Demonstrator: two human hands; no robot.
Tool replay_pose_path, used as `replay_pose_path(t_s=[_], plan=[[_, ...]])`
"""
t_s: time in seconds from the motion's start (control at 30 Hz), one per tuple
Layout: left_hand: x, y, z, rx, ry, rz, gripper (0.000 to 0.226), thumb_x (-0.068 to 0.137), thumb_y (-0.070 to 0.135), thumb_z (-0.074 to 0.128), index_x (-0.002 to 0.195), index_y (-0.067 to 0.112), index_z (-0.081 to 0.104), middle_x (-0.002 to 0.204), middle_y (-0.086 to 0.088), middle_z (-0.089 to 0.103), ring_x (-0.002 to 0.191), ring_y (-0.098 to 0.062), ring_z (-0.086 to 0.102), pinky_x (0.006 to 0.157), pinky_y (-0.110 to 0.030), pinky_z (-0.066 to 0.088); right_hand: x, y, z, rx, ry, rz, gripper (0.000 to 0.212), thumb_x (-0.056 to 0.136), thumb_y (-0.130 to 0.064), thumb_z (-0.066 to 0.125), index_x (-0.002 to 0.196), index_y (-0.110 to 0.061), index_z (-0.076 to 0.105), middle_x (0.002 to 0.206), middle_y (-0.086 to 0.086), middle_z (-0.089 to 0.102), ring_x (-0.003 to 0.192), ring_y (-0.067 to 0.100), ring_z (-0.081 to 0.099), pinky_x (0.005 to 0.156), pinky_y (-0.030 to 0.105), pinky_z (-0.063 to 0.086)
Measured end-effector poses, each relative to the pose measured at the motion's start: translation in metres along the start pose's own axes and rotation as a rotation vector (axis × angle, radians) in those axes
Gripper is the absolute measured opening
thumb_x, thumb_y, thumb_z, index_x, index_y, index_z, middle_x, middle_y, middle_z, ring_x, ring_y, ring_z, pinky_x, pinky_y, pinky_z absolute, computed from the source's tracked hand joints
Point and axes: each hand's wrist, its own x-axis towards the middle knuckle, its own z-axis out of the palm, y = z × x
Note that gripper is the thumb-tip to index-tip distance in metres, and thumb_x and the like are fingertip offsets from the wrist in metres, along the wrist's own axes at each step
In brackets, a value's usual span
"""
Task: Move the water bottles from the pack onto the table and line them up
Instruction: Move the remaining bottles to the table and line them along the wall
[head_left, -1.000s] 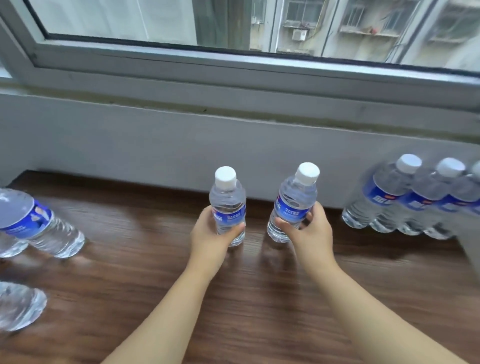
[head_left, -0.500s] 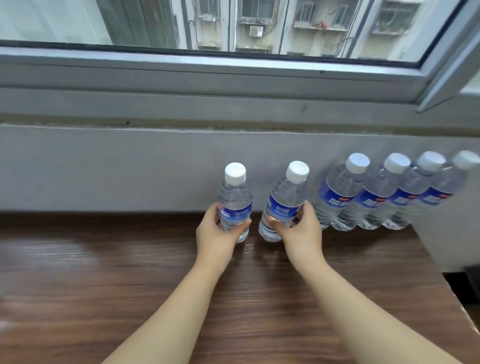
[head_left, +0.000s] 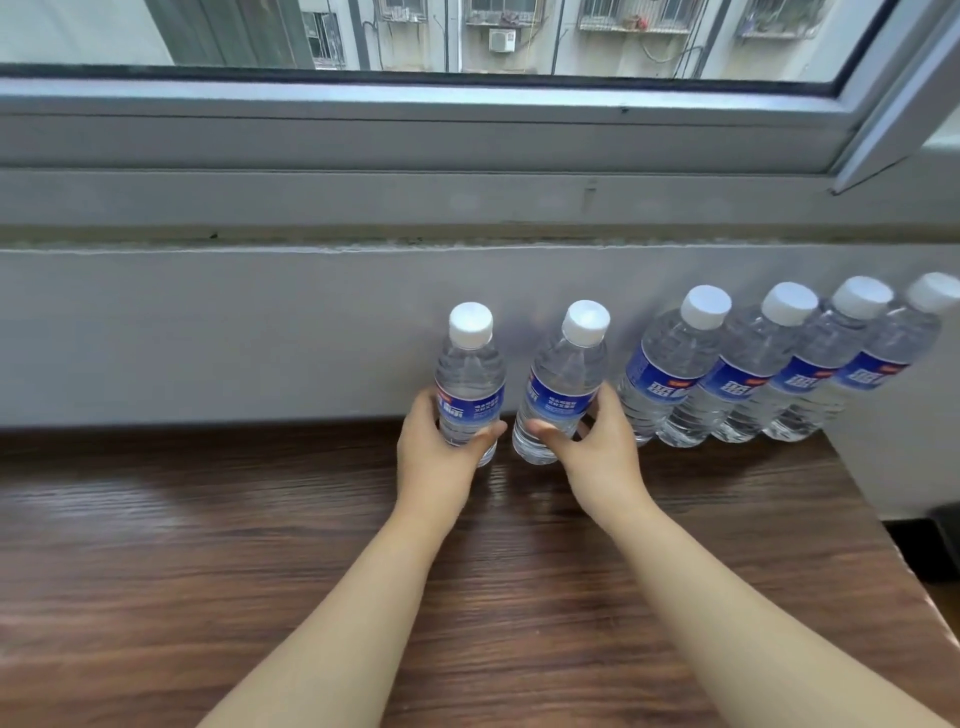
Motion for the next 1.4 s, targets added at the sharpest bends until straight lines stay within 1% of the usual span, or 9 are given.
replay_pose_path(t_s=[0.17, 0.33, 0.57, 0.67, 0.83, 0.97, 1.17, 1.3, 1.4], plan=[[0.006, -0.001, -0.017, 0.016, -0.186, -0.026, 0.057, 0.074, 0.01, 0.079, 0.122, 0.024, 0.052, 0.117, 0.013, 0.06, 0.103, 0.009, 0.055, 0.087, -0.011, 0.042, 0.004, 0.005, -0.002, -0.049, -0.017, -0.016, 0.06, 0.069, -0.018, 0.084, 0.12, -0.024, 0.053, 0.122, 0.0, 0.058, 0.115, 0.013, 0.056, 0.104, 0.036, 0.045], [0.01, -0.001, -0.016, 0.054, -0.134, -0.051, 0.054, 0.069, 0.011, 0.083, 0.11, 0.022, 0.05, 0.107, 0.012, 0.061, 0.105, -0.005, 0.057, 0.094, -0.028, 0.047, 0.005, 0.002, -0.008, -0.005, -0.074, 0.02, 0.075, 0.074, -0.013, 0.082, 0.135, -0.024, 0.039, 0.133, -0.01, 0.054, 0.124, 0.008, 0.051, 0.106, 0.03, 0.041], [0.006, 0.001, -0.003, 0.092, -0.029, -0.058, 0.058, 0.064, 0.022, 0.087, 0.105, 0.022, 0.046, 0.097, 0.015, 0.058, 0.081, 0.014, 0.05, 0.069, -0.01, 0.039, 0.002, 0.006, -0.008, -0.049, -0.091, -0.011, 0.075, 0.077, -0.018, 0.079, 0.138, -0.023, 0.037, 0.137, -0.008, 0.051, 0.128, 0.008, 0.046, 0.111, 0.033, 0.038], [0.006, -0.003, 0.001, 0.134, -0.005, -0.017, 0.063, 0.06, 0.032, 0.088, 0.107, 0.028, 0.046, 0.111, 0.008, 0.061, 0.095, -0.002, 0.058, 0.082, -0.025, 0.047, 0.001, 0.005, 0.001, 0.014, -0.021, -0.005, 0.083, 0.066, -0.019, 0.087, 0.133, -0.022, 0.04, 0.13, -0.008, 0.053, 0.119, 0.007, 0.051, 0.1, 0.024, 0.041], [0.008, -0.01, -0.005, 0.179, -0.08, 0.046, 0.058, 0.061, 0.028, 0.085, 0.111, 0.027, 0.056, 0.115, 0.003, 0.063, 0.108, -0.012, 0.059, 0.097, -0.041, 0.049, 0.006, 0.003, 0.007, -0.034, 0.081, -0.007, 0.081, 0.064, -0.02, 0.089, 0.127, -0.019, 0.038, 0.127, -0.005, 0.051, 0.117, 0.014, 0.054, 0.1, 0.031, 0.046], [0.01, -0.012, -0.007, 0.106, -0.111, -0.026, 0.056, 0.066, 0.018, 0.085, 0.11, 0.025, 0.05, 0.112, 0.008, 0.064, 0.101, -0.003, 0.059, 0.097, -0.037, 0.05, 0.007, 0.002, -0.002, -0.056, -0.023, 0.001, 0.075, 0.071, -0.019, 0.084, 0.131, -0.018, 0.038, 0.132, -0.004, 0.052, 0.119, 0.01, 0.05, 0.097, 0.024, 0.039], [0.009, -0.007, -0.004, 0.098, -0.093, -0.032, 0.058, 0.067, 0.019, 0.086, 0.11, 0.024, 0.048, 0.112, 0.007, 0.062, 0.099, -0.004, 0.056, 0.088, -0.025, 0.044, 0.01, -0.001, -0.018, -0.148, -0.235, -0.039, 0.066, 0.083, -0.02, 0.073, 0.139, -0.025, 0.038, 0.134, -0.013, 0.049, 0.128, 0.006, 0.042, 0.11, 0.03, 0.034], [0.007, -0.006, -0.003, 0.097, -0.065, -0.02, 0.06, 0.065, 0.02, 0.086, 0.111, 0.025, 0.048, 0.109, 0.011, 0.061, 0.094, 0.003, 0.054, 0.081, -0.015, 0.041, 0.005, 0.0, -0.007, -0.055, -0.146, -0.001, 0.078, 0.07, -0.02, 0.085, 0.134, -0.021, 0.041, 0.124, -0.015, 0.054, 0.118, 0.004, 0.05, 0.096, 0.017, 0.04], [0.006, -0.006, 0.0, 0.096, -0.042, -0.012, 0.059, 0.064, 0.018, 0.087, 0.108, 0.025, 0.049, 0.105, 0.013, 0.061, 0.091, 0.005, 0.054, 0.081, -0.018, 0.042, 0.005, 0.002, 0.003, -0.079, -0.031, -0.009, 0.082, 0.062, -0.017, 0.089, 0.128, -0.016, 0.041, 0.123, -0.006, 0.055, 0.111, 0.007, 0.053, 0.095, 0.024, 0.043]])
